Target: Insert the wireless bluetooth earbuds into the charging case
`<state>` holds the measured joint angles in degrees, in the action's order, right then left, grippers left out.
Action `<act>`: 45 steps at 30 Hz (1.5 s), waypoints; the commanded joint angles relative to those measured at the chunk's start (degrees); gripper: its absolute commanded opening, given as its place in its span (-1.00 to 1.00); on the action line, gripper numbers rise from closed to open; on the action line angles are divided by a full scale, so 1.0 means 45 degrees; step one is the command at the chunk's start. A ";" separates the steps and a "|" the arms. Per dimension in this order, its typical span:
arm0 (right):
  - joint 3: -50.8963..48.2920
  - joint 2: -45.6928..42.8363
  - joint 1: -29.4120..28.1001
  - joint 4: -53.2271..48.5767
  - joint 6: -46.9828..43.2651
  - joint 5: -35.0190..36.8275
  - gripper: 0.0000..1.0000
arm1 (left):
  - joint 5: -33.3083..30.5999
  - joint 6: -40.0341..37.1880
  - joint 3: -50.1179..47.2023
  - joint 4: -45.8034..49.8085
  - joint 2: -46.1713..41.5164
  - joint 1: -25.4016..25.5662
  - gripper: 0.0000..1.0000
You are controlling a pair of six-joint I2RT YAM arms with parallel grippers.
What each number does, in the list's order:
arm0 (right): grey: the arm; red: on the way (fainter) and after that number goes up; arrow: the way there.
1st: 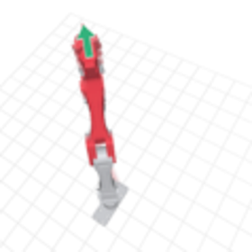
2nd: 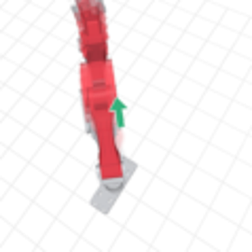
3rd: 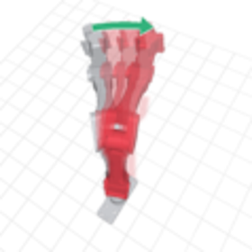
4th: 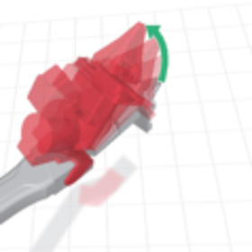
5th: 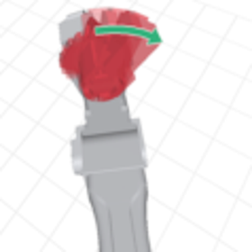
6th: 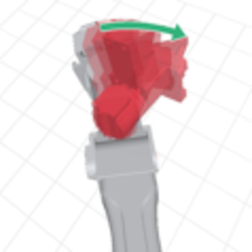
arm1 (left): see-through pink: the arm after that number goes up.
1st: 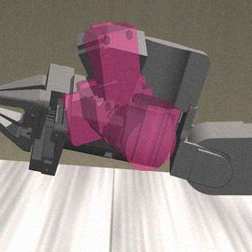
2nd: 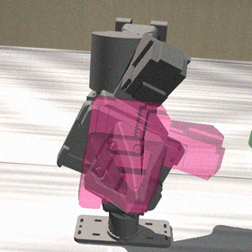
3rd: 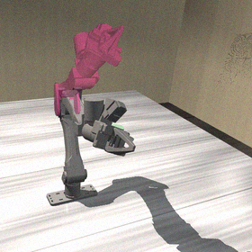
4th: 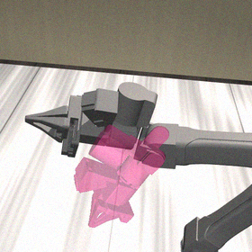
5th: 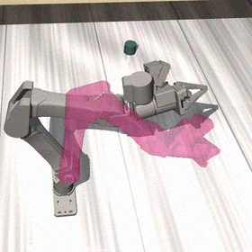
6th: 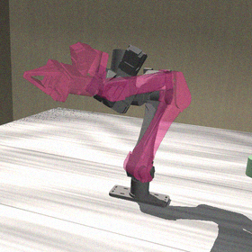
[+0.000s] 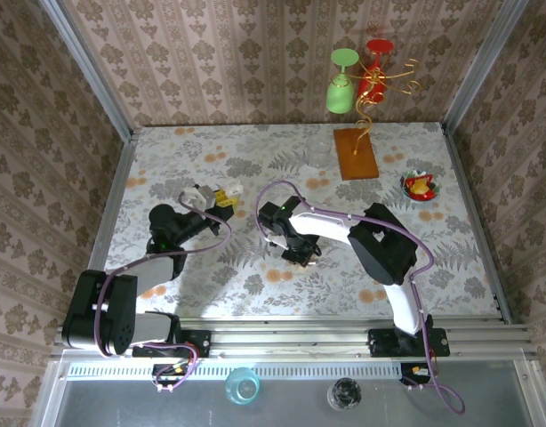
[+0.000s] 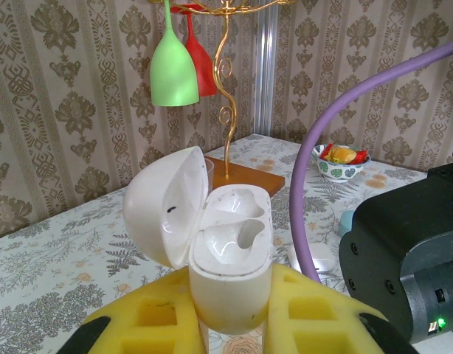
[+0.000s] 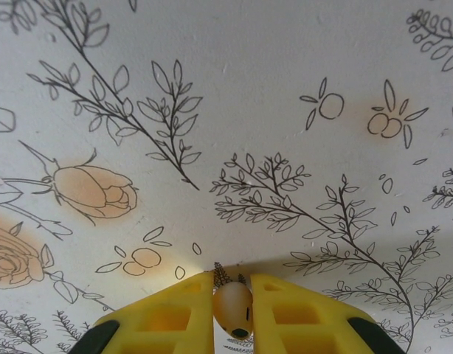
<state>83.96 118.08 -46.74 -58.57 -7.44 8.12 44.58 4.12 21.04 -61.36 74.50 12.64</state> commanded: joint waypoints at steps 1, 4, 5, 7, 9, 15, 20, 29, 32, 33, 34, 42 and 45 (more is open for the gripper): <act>-0.0024 -0.0527 0.0438 -0.0063 0.0306 -0.0594 -0.66 | 0.0182 0.0155 -0.0190 -0.0468 -0.0276 -0.0075 -1.00; -0.0337 -0.1643 0.1043 0.0727 0.0680 -0.1727 -0.68 | 0.0188 0.0087 -0.0241 -0.0473 -0.0229 0.0069 -1.00; -0.0483 -0.2010 0.1228 0.1088 0.0739 -0.2045 -0.68 | 0.0201 0.0072 -0.0241 -0.0467 -0.0199 0.0117 -1.00; -0.1012 -0.2921 0.1648 0.2321 0.1008 -0.2610 -0.70 | 0.0310 0.0055 -0.0174 -0.0465 -0.0131 0.0263 -1.00; -0.1593 -0.3911 0.2125 0.3678 0.1261 -0.3617 -0.72 | 0.0551 0.0065 -0.0073 -0.0470 -0.0034 0.0344 -1.00; -0.2639 -0.6244 0.3782 0.7028 0.2450 -0.6604 -0.74 | 0.0932 0.0039 0.0281 -0.0181 0.0279 0.0877 -1.00; -0.3687 -0.7667 0.4569 0.9574 0.2930 -0.9055 -0.77 | 0.1109 -0.0385 0.0731 0.0586 0.0548 0.1735 -1.00; -0.5868 -0.9365 0.5101 1.4306 0.4516 -1.2109 -0.79 | 0.2070 -0.0360 0.1776 0.1521 0.0994 0.2555 -1.00; -0.5943 -0.9293 0.5073 1.4755 0.4721 -1.3036 -0.79 | 0.2440 -0.0216 0.1982 0.1527 0.1147 0.2752 -1.00; -0.5905 -0.9261 0.5046 1.4806 0.4739 -1.3230 -0.79 | 0.2509 -0.0162 0.2031 0.1489 0.1210 0.2807 -1.00; -0.5891 -0.9230 0.4984 1.4881 0.4749 -1.3367 -0.79 | 0.2625 -0.0052 0.2062 0.1404 0.1281 0.2852 -1.00; -0.5388 -0.8718 0.4606 1.4572 0.4397 -1.3564 -0.79 | 0.3624 0.1135 0.2273 -0.0050 0.1816 0.2913 -1.00; -0.5231 -0.8604 0.4514 1.4491 0.4427 -1.3582 -0.79 | 0.3696 0.1020 0.2250 -0.0037 0.1749 0.2915 -1.00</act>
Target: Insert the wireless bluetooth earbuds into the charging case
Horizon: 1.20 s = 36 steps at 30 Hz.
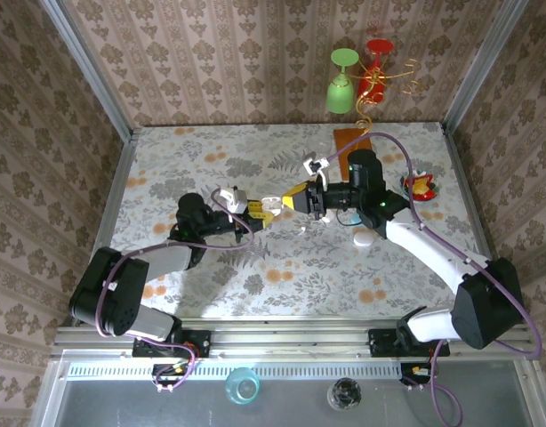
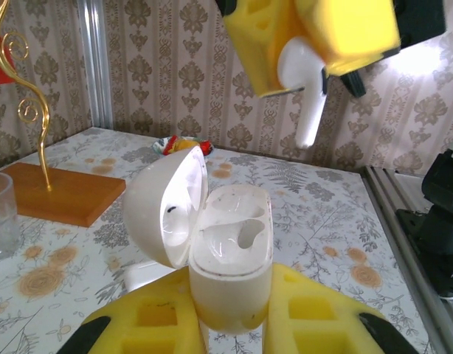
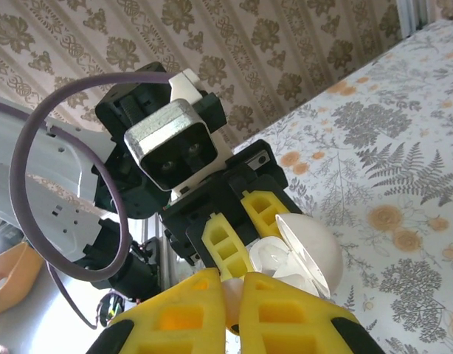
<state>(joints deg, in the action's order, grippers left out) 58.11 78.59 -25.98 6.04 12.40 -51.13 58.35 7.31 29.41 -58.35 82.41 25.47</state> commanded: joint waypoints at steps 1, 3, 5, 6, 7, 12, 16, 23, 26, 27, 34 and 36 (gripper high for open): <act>0.0580 0.0492 -0.0154 0.0074 -0.0012 -0.0414 -0.79 | 0.0679 0.0272 0.0398 -0.0686 -0.0030 0.0064 -1.00; 0.0675 0.0612 -0.0219 -0.0002 -0.0076 -0.0376 -0.79 | 0.0742 0.0107 0.0418 -0.0535 -0.0062 0.0062 -1.00; 0.0758 0.0676 -0.0261 -0.0001 -0.0049 -0.0375 -0.79 | 0.0850 -0.0326 0.0437 0.0025 -0.0149 0.0454 -1.00; 0.0811 0.0681 -0.0281 0.0004 -0.0042 -0.0357 -0.79 | 0.0869 -0.0598 0.0434 0.0286 -0.0202 0.0462 -1.00; 0.0856 0.0700 -0.0314 -0.0024 -0.0059 -0.0328 -0.80 | 0.0863 -0.0874 0.0398 0.0515 -0.0275 0.0474 -1.00; 0.1083 0.0887 -0.0416 -0.0502 -0.0391 -0.0375 -0.80 | 0.0672 -0.1463 0.0416 0.1150 -0.0626 0.0477 -1.00; 0.0961 0.0777 -0.0438 -0.0794 -0.0598 -0.0336 -0.80 | 0.0489 -0.1427 0.0404 0.1257 -0.0717 0.0482 -1.00; 0.0614 0.0488 -0.0438 -0.0950 -0.0647 -0.0402 -0.79 | -0.0099 -0.1150 0.0411 0.1091 -0.0700 0.0466 -1.00; 0.0450 0.0349 -0.0477 -0.0855 -0.0632 -0.0468 -0.79 | -0.0258 -0.1046 0.0423 0.0914 -0.0638 0.0415 -1.00; 0.0382 0.0349 -0.0477 -0.0871 -0.0650 -0.0427 -0.79 | -0.0269 -0.0951 0.0394 0.0754 -0.0638 0.0399 -1.00; 0.0183 0.0348 -0.0477 -0.0881 -0.0689 -0.0122 -0.79 | 0.0121 -0.0687 0.0457 0.0312 -0.0638 0.0418 -1.00; 0.0212 0.0349 -0.0502 -0.0811 -0.0649 -0.0143 -0.79 | 0.0258 -0.0687 0.0418 0.0217 -0.0653 0.0418 -1.00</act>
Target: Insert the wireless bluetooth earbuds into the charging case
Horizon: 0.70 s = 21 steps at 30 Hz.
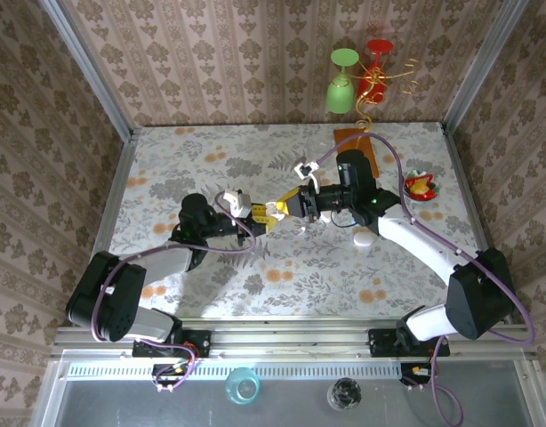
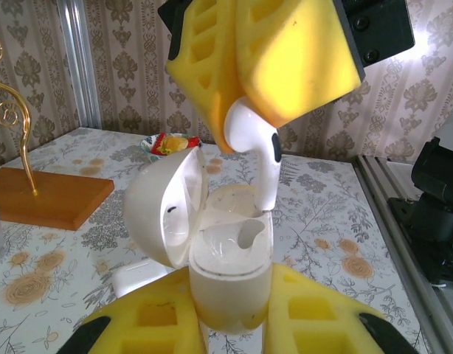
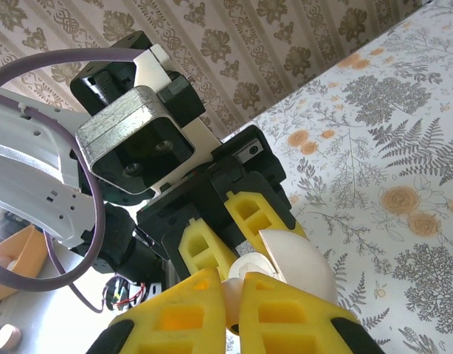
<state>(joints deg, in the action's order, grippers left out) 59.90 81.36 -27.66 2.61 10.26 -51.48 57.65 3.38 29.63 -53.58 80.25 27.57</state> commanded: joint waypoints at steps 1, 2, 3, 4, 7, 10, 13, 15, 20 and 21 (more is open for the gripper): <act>-0.0185 -0.0250 -0.0145 -0.0024 -0.0171 -0.0045 -0.78 | 0.0450 0.0168 0.0369 -0.0831 -0.0162 -0.0039 -1.00; -0.0185 -0.0249 -0.0143 -0.0014 -0.0186 -0.0034 -0.79 | 0.0441 0.0183 0.0352 -0.0827 -0.0158 -0.0054 -1.00; -0.0181 -0.0216 -0.0142 -0.0009 -0.0196 -0.0015 -0.79 | 0.0423 0.0159 0.0350 -0.0837 -0.0161 -0.0056 -1.00; -0.0186 -0.0173 -0.0157 -0.0010 -0.0191 -0.0005 -0.79 | 0.0450 0.0167 0.0350 -0.0847 -0.0157 -0.0058 -1.00; -0.0130 -0.0036 -0.0220 0.0117 -0.0091 -0.0026 -0.79 | 0.0542 0.0189 0.0388 -0.0924 -0.0100 -0.0036 -1.00; -0.0145 0.0025 -0.0279 0.0284 -0.0013 -0.0024 -0.79 | 0.0716 0.0186 0.0399 -0.0924 -0.0039 -0.0048 -1.00; -0.0184 -0.0031 -0.0260 0.0055 -0.0224 0.0264 -0.79 | 0.0669 0.0224 0.0389 -0.0935 -0.0078 -0.0063 -1.00; -0.0240 -0.0090 -0.0248 -0.0157 -0.0382 0.0471 -0.79 | 0.0646 0.0247 0.0389 -0.0926 -0.0094 -0.0108 -1.00; -0.0515 -0.0268 -0.0104 0.0162 -0.0293 0.0575 -0.79 | 0.0646 0.0293 0.0428 -0.0983 -0.0021 -0.0236 -1.00; -0.0581 -0.0268 -0.0084 0.0249 -0.0255 0.0591 -0.79 | 0.0646 0.0318 0.0438 -0.1002 -0.0002 -0.0230 -1.00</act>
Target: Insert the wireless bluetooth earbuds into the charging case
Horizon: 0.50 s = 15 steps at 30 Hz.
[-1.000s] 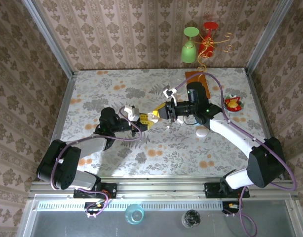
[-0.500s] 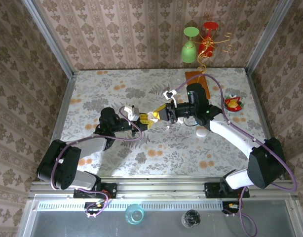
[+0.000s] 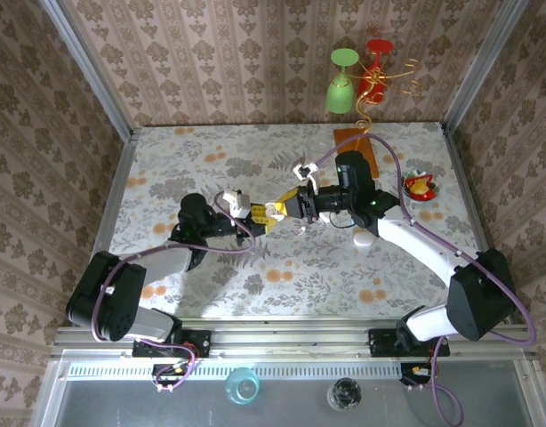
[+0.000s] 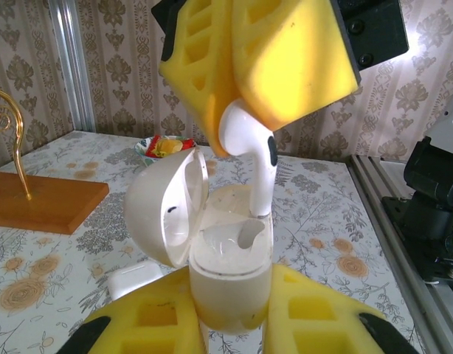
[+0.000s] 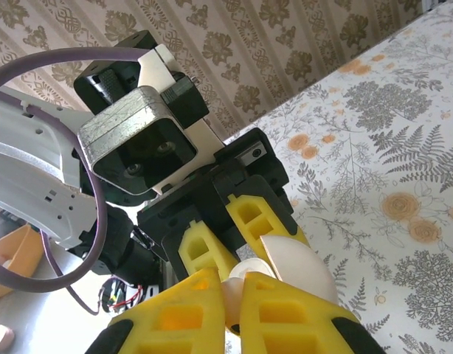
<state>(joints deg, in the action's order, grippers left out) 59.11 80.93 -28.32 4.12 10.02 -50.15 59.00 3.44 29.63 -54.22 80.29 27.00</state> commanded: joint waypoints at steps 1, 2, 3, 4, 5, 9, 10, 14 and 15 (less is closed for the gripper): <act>-0.0435 -0.0172 0.0078 -0.0056 -0.0177 0.0324 -0.79 | 0.0376 0.0291 0.0447 -0.0887 -0.0001 -0.0104 -1.00; -0.0425 -0.0183 0.0081 -0.0081 -0.0177 0.0290 -0.79 | 0.0375 0.0296 0.0466 -0.0880 -0.0002 -0.0118 -1.00; -0.0421 -0.0171 0.0081 -0.0032 -0.0155 0.0222 -0.79 | 0.0365 0.0309 0.0477 -0.0893 0.0009 -0.0103 -1.00; -0.0469 -0.0171 0.0081 0.0133 -0.0007 0.0091 -0.79 | 0.0382 0.0373 0.0486 -0.0930 -0.0001 -0.0115 -1.00; -0.0477 -0.0144 0.0063 0.0301 0.0108 -0.0042 -0.78 | 0.0403 0.0443 0.0505 -0.1053 0.0027 -0.0108 -1.00; -0.0432 0.0096 0.0006 0.0526 0.0272 -0.0240 -0.78 | 0.0394 0.0772 0.0467 -0.1494 0.0087 -0.0103 -1.00; -0.0422 0.0112 -0.0007 0.0478 0.0245 -0.0280 -0.77 | 0.0347 0.0799 0.0429 -0.1562 0.0090 -0.0110 -1.00; -0.0419 -0.0096 0.0022 -0.0053 0.0014 0.0446 -0.56 | 0.0366 0.0922 0.0408 -0.1665 0.0087 -0.0103 -1.00; -0.0453 -0.0163 0.0042 -0.0038 0.0068 0.0649 -0.51 | 0.0366 0.0934 0.0404 -0.1662 0.0087 -0.0112 -1.00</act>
<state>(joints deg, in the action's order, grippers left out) 57.95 80.84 -28.23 5.91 10.57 -49.58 59.31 6.42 29.76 -57.04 80.71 26.92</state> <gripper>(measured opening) 0.237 0.191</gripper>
